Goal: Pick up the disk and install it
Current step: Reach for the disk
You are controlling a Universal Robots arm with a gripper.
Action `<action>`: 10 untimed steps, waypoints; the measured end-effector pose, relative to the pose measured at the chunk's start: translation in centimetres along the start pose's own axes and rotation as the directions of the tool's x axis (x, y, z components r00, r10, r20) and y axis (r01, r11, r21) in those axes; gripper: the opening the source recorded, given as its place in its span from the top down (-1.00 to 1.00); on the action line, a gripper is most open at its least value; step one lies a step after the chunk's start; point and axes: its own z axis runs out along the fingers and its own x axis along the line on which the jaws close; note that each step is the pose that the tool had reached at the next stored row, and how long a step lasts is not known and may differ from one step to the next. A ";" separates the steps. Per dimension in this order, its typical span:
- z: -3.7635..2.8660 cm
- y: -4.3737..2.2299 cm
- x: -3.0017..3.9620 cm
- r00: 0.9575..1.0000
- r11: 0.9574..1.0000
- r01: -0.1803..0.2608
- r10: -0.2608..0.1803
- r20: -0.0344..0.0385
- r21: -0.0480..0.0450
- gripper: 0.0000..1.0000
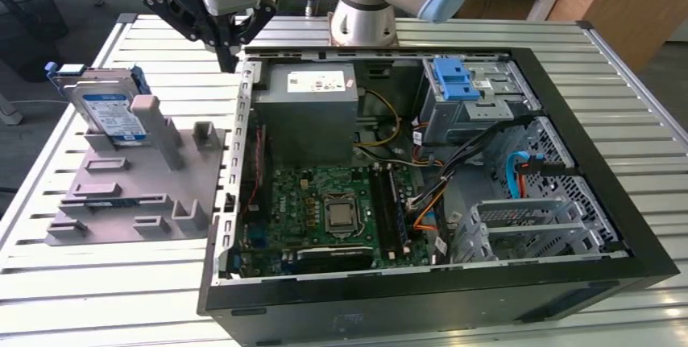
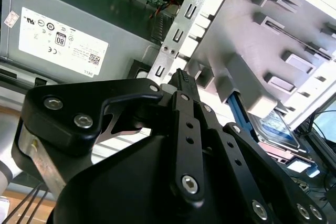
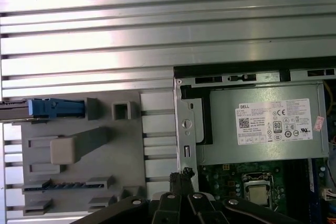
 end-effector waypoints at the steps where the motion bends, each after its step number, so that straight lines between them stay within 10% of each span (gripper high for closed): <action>1: 0.01 0.00 0.04 1.000 1.000 0.000 0.000 0.000 0.000 0.79; 10: 0.08 -0.04 0.40 1.000 1.000 0.000 0.000 -0.002 0.000 0.79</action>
